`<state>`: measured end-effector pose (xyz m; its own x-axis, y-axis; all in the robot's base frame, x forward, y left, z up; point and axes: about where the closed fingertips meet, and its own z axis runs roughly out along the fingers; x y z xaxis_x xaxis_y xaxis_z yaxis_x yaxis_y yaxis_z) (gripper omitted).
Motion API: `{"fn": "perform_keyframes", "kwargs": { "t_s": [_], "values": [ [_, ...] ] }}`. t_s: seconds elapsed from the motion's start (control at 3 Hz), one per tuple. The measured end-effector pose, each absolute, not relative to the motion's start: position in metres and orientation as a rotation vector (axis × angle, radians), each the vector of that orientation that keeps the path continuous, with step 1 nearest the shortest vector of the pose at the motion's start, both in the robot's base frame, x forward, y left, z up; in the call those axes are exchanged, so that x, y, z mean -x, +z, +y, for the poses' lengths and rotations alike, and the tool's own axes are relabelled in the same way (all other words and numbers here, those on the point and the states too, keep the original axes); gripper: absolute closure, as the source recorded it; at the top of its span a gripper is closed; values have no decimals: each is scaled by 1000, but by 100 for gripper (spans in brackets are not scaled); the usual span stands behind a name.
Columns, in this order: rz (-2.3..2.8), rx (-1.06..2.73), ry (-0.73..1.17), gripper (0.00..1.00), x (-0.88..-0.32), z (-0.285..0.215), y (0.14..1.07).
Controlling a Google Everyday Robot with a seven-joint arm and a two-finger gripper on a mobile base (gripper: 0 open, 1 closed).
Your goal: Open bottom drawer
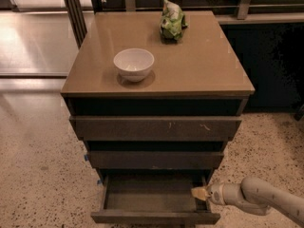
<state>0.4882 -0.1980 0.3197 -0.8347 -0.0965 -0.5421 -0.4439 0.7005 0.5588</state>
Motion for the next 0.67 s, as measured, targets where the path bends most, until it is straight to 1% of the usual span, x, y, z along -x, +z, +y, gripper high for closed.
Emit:
{"fn": "perform_keyframes", "kwargs": {
  "t_s": [0.67],
  "values": [
    [2431,414,973,36,-488,-198,319]
  ]
}}
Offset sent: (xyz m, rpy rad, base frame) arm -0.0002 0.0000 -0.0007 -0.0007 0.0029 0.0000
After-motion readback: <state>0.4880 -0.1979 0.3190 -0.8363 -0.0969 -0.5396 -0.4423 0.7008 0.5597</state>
